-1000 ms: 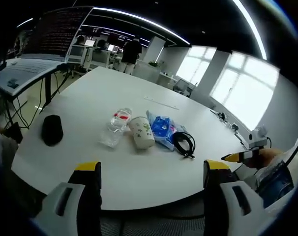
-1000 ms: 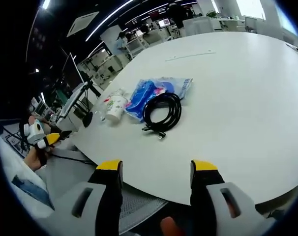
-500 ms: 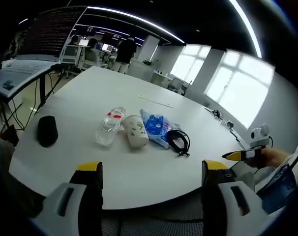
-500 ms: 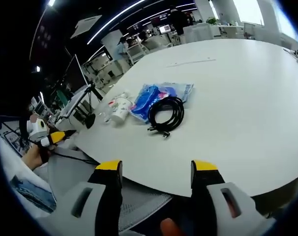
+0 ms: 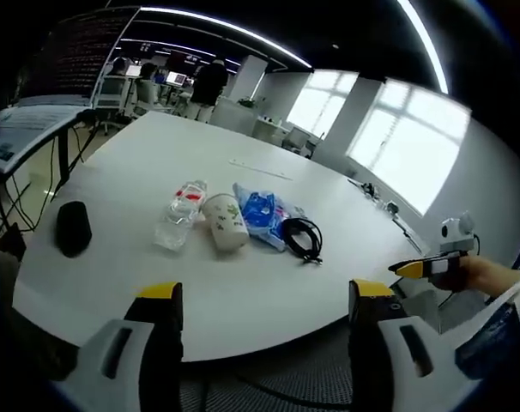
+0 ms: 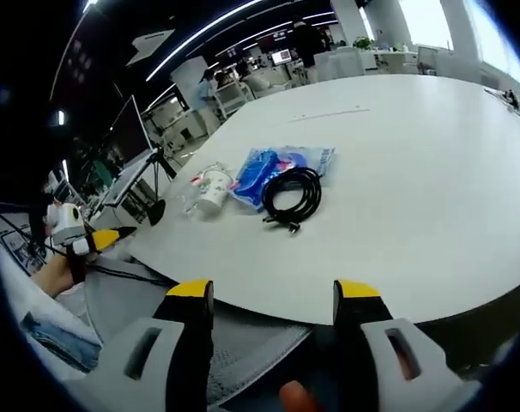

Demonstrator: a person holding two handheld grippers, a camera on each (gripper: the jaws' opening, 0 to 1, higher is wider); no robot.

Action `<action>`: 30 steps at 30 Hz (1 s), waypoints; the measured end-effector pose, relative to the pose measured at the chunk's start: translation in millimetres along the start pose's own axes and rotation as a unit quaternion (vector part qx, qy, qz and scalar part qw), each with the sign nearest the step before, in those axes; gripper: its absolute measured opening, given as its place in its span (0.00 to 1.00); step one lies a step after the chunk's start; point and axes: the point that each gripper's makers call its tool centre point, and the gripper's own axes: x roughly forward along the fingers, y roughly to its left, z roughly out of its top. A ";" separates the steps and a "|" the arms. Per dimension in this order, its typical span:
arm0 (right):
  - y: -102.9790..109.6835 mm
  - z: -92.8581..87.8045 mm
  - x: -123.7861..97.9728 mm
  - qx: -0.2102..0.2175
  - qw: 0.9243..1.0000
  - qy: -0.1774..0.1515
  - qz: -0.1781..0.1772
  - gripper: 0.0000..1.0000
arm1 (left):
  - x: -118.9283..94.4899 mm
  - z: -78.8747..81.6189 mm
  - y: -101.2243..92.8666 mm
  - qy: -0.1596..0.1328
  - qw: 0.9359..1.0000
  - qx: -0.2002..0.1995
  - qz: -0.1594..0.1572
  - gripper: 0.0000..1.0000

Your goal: Arrange the tabletop items into an orderly group along one side of the table until the central work area is clear of visible clutter.

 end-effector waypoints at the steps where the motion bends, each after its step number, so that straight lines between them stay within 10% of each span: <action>1: 0.5 0.9 2.1 0.003 1.000 -0.002 -0.002 0.55 | -0.2 -0.2 -2.5 0.000 1.000 0.002 -0.007 0.80; 16: 28.4 71.7 48.6 -0.098 0.990 0.014 0.096 0.55 | 0.1 -3.1 7.6 0.004 0.999 0.019 0.030 0.78; 30: 15.9 64.8 117.3 -0.195 0.963 0.106 0.153 0.50 | 2.9 -3.0 27.9 -0.004 0.994 -0.009 0.112 0.76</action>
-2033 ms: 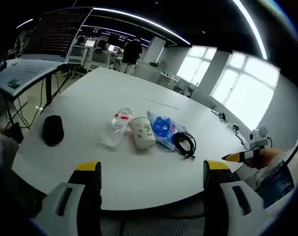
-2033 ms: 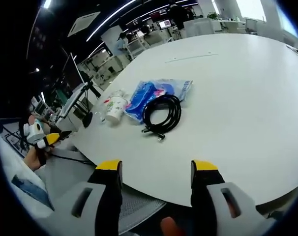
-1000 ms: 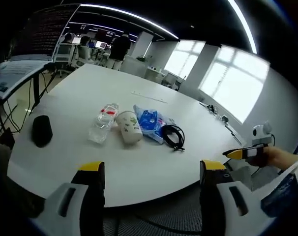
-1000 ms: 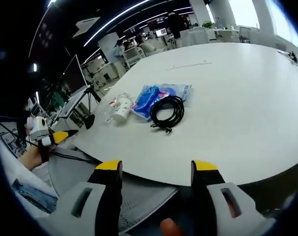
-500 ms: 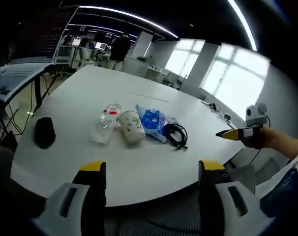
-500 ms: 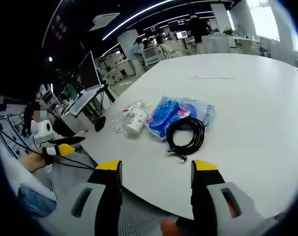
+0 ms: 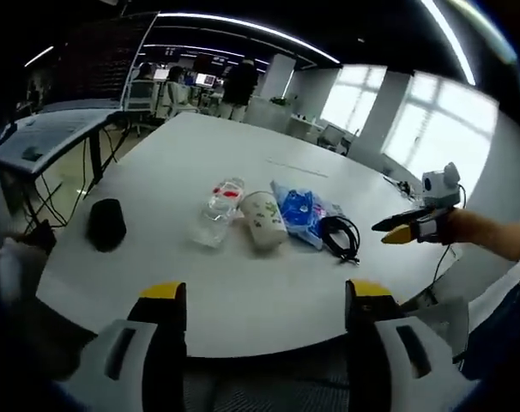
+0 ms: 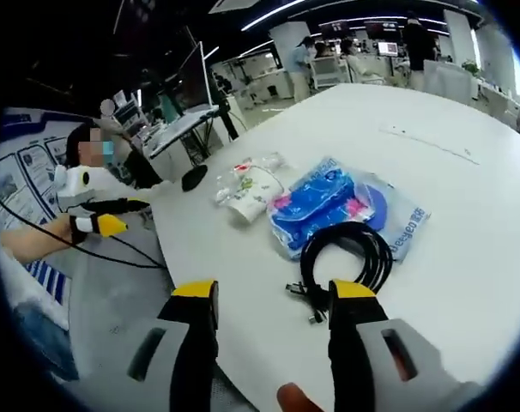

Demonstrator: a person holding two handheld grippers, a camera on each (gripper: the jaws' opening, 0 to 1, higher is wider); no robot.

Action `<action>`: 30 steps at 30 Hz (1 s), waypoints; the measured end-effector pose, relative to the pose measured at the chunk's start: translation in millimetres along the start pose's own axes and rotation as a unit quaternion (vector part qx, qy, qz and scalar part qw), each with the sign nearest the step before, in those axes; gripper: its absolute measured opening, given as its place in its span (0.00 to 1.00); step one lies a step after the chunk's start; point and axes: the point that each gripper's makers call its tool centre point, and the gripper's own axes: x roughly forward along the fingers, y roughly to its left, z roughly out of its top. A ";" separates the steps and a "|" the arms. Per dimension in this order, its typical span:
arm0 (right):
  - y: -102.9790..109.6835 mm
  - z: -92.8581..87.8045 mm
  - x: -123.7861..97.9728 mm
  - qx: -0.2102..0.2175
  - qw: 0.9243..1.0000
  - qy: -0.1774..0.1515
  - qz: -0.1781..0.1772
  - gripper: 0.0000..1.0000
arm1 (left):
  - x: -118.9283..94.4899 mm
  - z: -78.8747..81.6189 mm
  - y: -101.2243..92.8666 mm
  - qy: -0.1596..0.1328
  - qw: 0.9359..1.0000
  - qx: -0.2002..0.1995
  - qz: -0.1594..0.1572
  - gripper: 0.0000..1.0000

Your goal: Arrange the tabletop items into an orderly group along one side of the table until the central work area is clear of visible clutter.

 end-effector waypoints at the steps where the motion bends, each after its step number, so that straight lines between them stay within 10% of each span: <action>1: -0.4 1.6 3.5 -0.001 1.000 -0.002 0.001 0.50 | 0.2 -4.2 -0.5 0.016 1.000 -0.003 0.000 0.75; 21: -17.6 -10.2 73.8 -0.044 0.996 0.078 -0.022 0.39 | -1.1 -3.8 2.8 0.017 1.000 -0.009 -0.008 0.72; 30: -32.9 -16.7 90.3 -0.046 0.993 0.086 -0.060 0.08 | -2.6 -2.2 -1.3 0.012 1.000 -0.011 -0.026 0.68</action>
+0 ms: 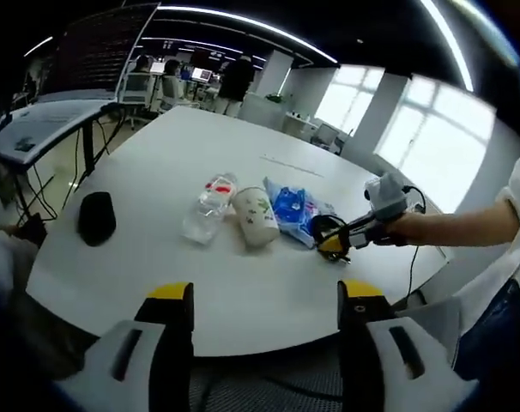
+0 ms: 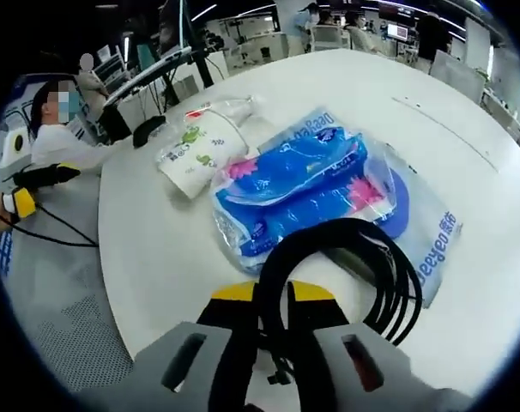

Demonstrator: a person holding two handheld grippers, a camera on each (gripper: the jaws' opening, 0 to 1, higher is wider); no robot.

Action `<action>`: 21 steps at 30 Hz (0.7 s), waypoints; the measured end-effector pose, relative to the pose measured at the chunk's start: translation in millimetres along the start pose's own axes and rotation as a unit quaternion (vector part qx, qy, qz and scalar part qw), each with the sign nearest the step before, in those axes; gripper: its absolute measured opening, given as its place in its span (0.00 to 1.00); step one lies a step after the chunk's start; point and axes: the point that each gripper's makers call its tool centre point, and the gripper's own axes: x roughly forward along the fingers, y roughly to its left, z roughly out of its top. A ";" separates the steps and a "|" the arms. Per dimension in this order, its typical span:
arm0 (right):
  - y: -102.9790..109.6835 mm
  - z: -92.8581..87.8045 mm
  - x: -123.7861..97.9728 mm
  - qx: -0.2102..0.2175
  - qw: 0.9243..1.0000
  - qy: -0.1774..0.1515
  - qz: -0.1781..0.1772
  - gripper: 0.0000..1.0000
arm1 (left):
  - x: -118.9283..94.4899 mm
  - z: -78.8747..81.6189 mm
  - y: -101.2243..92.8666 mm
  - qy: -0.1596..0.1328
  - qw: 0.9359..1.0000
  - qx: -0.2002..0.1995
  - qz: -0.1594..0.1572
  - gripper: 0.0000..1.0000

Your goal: Arrange the tabletop items into an orderly group along one side of the table until the central work area is clear of visible clutter.

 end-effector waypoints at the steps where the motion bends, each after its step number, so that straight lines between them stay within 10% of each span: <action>1: 0.5 -1.7 -3.3 -0.022 1.000 0.001 0.013 0.08 | -0.3 0.4 0.1 -0.001 1.000 0.000 0.000 0.68; 7: -5.0 -1.6 -1.2 0.067 0.998 -0.008 0.016 0.03 | -2.1 3.8 2.9 -0.014 1.000 -0.005 0.006 0.66; 21: -7.0 1.0 -42.8 0.018 0.999 -0.043 -0.004 0.01 | -2.9 5.8 3.2 -0.019 1.000 -0.007 0.003 0.65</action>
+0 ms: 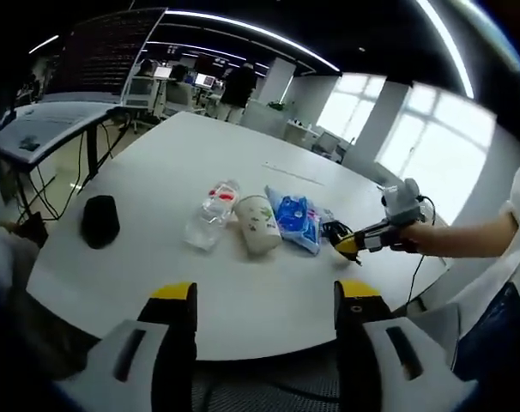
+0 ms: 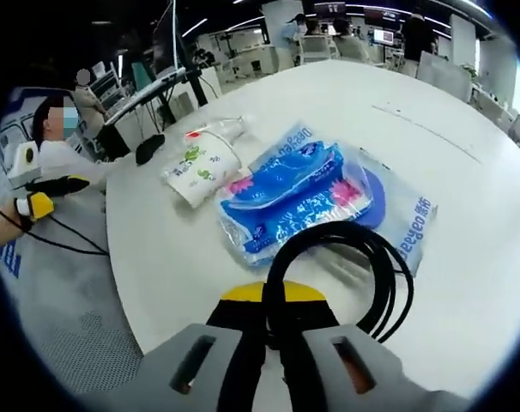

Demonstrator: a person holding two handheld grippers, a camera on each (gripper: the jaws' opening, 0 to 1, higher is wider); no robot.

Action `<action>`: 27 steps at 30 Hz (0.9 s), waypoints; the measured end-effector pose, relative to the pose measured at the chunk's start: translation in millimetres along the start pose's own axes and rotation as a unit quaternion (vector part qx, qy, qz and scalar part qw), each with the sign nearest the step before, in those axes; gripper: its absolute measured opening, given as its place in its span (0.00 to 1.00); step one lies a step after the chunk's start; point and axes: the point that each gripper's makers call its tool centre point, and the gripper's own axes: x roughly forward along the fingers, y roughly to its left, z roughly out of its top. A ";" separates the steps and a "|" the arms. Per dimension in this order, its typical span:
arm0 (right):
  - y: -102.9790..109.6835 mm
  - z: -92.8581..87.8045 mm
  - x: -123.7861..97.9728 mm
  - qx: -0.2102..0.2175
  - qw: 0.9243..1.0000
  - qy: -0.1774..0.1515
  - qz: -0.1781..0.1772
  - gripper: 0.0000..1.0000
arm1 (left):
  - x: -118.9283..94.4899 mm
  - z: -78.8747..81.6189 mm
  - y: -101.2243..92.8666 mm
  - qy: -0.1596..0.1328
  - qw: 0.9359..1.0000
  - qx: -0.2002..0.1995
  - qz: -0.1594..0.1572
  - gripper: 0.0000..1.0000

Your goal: Arrange the tabletop items into an orderly group along one side of the table until the central work area is clear of visible clutter.

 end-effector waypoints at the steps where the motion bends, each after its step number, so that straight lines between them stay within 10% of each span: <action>1: -1.6 1.1 -5.5 0.001 1.000 -0.004 -0.002 0.01 | 0.0 0.1 -0.3 0.000 1.000 0.000 -0.001 0.65; 11: -34.0 10.9 -55.1 0.010 0.999 -0.036 -0.032 0.01 | 0.7 -0.3 -2.6 0.002 1.000 0.003 -0.008 0.65; 27: -163.1 -18.5 -127.3 0.086 0.985 -0.028 -0.148 0.01 | 1.7 -1.6 -2.6 0.007 1.000 0.006 -0.007 0.66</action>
